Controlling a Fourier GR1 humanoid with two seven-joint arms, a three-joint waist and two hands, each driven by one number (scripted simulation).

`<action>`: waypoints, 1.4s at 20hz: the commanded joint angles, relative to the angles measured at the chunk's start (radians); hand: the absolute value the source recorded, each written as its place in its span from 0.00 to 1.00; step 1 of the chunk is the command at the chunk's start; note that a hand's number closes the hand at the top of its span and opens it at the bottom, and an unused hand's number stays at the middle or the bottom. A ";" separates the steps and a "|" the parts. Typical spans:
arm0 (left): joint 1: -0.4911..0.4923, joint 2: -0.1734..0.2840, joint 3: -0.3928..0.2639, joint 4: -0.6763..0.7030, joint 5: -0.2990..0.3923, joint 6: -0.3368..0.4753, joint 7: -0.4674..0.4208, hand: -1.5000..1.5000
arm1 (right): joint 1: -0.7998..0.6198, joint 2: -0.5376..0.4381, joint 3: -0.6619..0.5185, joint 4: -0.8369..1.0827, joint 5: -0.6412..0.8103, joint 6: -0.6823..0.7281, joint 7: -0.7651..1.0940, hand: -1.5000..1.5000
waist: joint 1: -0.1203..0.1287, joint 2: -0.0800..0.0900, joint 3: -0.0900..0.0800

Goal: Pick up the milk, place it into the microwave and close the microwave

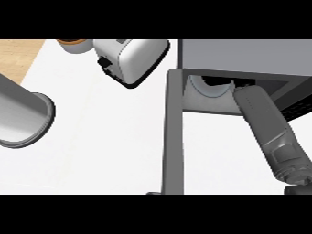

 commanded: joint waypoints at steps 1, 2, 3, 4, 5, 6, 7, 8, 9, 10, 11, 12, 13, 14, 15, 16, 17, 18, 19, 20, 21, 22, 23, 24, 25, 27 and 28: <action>-0.048 0.034 -0.006 0.028 0.008 0.002 0.028 0.00 | -0.031 0.017 -0.054 0.046 -0.031 -0.100 -0.024 0.00 | 0.018 0.012 0.000; -0.053 0.033 0.008 0.052 -0.013 -0.008 0.004 0.00 | -0.053 -0.023 -0.062 0.061 -0.033 -0.074 -0.012 0.00 | 0.023 0.010 -0.001; -0.082 0.017 0.001 0.061 -0.049 0.013 -0.006 0.00 | -0.012 -0.014 -0.051 0.066 -0.015 -0.123 -0.064 0.00 | 0.017 0.012 -0.001; -0.053 0.018 -0.003 0.040 -0.036 -0.003 0.003 0.00 | -0.022 -0.025 -0.050 0.076 -0.006 -0.148 -0.056 0.00 | 0.031 0.013 0.000; -0.084 0.027 -0.006 0.042 -0.055 0.008 0.005 0.00 | -0.022 -0.012 -0.036 0.090 0.014 -0.188 -0.056 0.00 | 0.028 0.015 0.000; -0.090 0.041 -0.003 0.031 -0.035 0.006 0.015 0.00 | -0.045 -0.020 -0.005 0.119 0.052 -0.194 -0.028 0.00 | 0.031 0.013 -0.001; -0.110 0.043 0.000 0.037 -0.045 0.017 0.012 0.00 | -0.048 -0.037 -0.010 0.128 0.048 -0.170 -0.034 0.00 | 0.036 0.019 0.000; -0.118 0.039 -0.002 0.054 -0.069 0.005 -0.006 0.00 | -0.058 -0.035 -0.002 0.149 0.058 -0.162 -0.021 0.00 | 0.035 0.014 -0.001; -0.122 0.021 -0.022 0.027 -0.074 0.028 0.012 0.00 | -0.068 -0.034 0.000 0.158 0.055 -0.120 -0.035 0.00 | 0.032 0.014 0.000; -0.101 0.040 -0.018 0.007 -0.061 0.007 0.023 0.00 | -0.055 -0.007 -0.016 0.156 0.038 -0.138 -0.052 0.00 | 0.041 0.015 0.001; -0.123 0.061 -0.007 0.067 -0.064 -0.005 0.018 0.00 | -0.044 -0.015 -0.032 0.152 0.017 -0.096 -0.086 0.00 | 0.031 0.016 0.001; -0.091 0.035 -0.024 0.032 -0.064 -0.025 0.005 0.00 | -0.075 -0.023 -0.033 0.166 0.019 -0.077 -0.056 0.00 | 0.040 0.009 0.000; -0.097 0.017 -0.048 0.043 -0.100 -0.025 0.003 0.00 | -0.068 -0.008 -0.033 0.167 0.018 -0.084 -0.075 0.00 | 0.038 0.011 0.000; -0.114 0.046 -0.031 0.056 -0.089 -0.026 0.010 0.00 | -0.066 -0.010 -0.041 0.171 0.012 -0.084 -0.077 0.00 | 0.041 0.016 0.001; -0.108 0.031 -0.047 0.034 -0.096 -0.027 0.010 0.00 | -0.071 -0.004 -0.049 0.167 0.003 -0.078 -0.092 0.00 | 0.036 0.011 0.001; -0.127 0.003 -0.061 0.025 -0.129 -0.007 -0.004 0.00 | -0.061 0.008 -0.059 0.165 -0.009 -0.070 -0.114 0.00 | 0.033 0.012 0.001; -0.165 0.053 -0.030 0.067 -0.087 -0.008 0.014 0.00 | -0.062 -0.006 -0.058 0.172 -0.013 0.001 -0.136 0.00 | 0.014 0.008 0.000; -0.130 0.032 -0.042 0.063 -0.101 -0.041 -0.014 0.00 | -0.052 -0.028 -0.073 0.167 -0.027 0.013 -0.159 0.00 | 0.027 0.009 0.001; -0.097 0.028 -0.051 0.022 -0.077 -0.035 0.020 0.00 | -0.056 -0.029 -0.076 0.177 -0.030 0.037 -0.157 0.00 | 0.029 0.006 0.002; -0.125 0.002 -0.082 0.033 -0.118 -0.025 0.013 0.00 | -0.039 0.003 -0.084 0.172 -0.043 0.047 -0.194 0.00 | 0.009 0.001 0.001; -0.131 0.023 -0.067 0.030 -0.082 -0.019 0.033 0.00 | -0.063 -0.006 -0.084 0.179 -0.039 0.041 -0.174 0.00 | 0.019 0.005 0.001; -0.161 0.015 -0.104 0.059 -0.124 -0.026 0.034 0.00 | -0.057 0.003 -0.100 0.175 -0.058 0.062 -0.194 0.00 | 0.010 0.007 0.001; -0.101 0.016 -0.075 0.007 -0.094 -0.037 0.033 0.00 | -0.028 0.009 -0.113 0.170 -0.074 0.078 -0.232 0.00 | 0.009 -0.004 0.001; -0.107 -0.014 -0.102 0.012 -0.115 -0.032 0.029 0.00 | -0.031 0.014 -0.115 0.175 -0.079 0.097 -0.231 0.00 | -0.002 -0.008 0.000; -0.113 -0.038 -0.135 -0.027 -0.128 -0.009 0.052 0.00 | -0.037 0.030 -0.115 0.175 -0.079 0.088 -0.237 0.00 | -0.002 -0.007 0.000; -0.118 -0.031 -0.123 0.032 -0.137 -0.044 0.019 0.00 | -0.054 0.022 -0.141 0.167 -0.112 0.150 -0.243 0.00 | -0.014 -0.013 -0.001; -0.099 -0.040 -0.140 0.016 -0.160 -0.057 0.022 0.00 | -0.029 0.037 -0.137 0.167 -0.110 0.156 -0.279 0.00 | -0.017 -0.015 -0.001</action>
